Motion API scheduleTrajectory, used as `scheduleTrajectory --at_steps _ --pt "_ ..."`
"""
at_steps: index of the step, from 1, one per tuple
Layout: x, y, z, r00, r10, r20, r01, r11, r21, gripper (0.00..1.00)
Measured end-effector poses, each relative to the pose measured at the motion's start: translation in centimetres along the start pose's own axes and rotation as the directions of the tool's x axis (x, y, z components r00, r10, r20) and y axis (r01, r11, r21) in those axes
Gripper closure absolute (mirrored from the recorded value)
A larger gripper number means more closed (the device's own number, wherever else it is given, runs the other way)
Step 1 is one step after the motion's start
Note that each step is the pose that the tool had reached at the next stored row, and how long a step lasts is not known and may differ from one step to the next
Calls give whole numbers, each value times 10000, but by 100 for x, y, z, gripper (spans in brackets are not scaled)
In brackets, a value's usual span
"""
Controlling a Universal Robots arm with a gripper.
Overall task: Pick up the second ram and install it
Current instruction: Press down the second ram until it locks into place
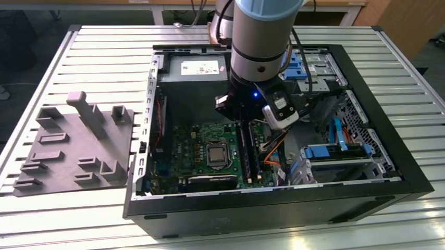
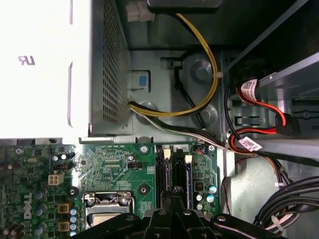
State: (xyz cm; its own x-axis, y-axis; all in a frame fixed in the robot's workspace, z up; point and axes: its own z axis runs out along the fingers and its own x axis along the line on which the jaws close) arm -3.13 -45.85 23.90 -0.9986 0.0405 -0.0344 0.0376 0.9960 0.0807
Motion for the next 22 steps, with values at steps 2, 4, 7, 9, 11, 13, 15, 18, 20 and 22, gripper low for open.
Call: scheduleTrajectory --at_steps 2,4,7,9,11,13,15,18,20,22 --pt "0 10 2 10000 -1 0 1 10000 -1 89" --pt "1 17 3 10000 0 0 0 10000 -1 89" --pt "-3 28 6 10000 -1 0 1 10000 0 89" --pt "-5 30 8 10000 1 0 -1 10000 -1 89" --pt "-7 31 8 10000 0 0 0 10000 0 89" --pt "-7 32 10 10000 1 -1 -1 10000 2 89" --pt "-7 31 16 10000 0 0 0 10000 -1 89" --pt "-7 30 24 10000 0 0 0 10000 0 89" --pt "-6 30 29 10000 0 -1 0 10000 1 89" --pt "-7 29 34 10000 0 0 0 10000 1 89"
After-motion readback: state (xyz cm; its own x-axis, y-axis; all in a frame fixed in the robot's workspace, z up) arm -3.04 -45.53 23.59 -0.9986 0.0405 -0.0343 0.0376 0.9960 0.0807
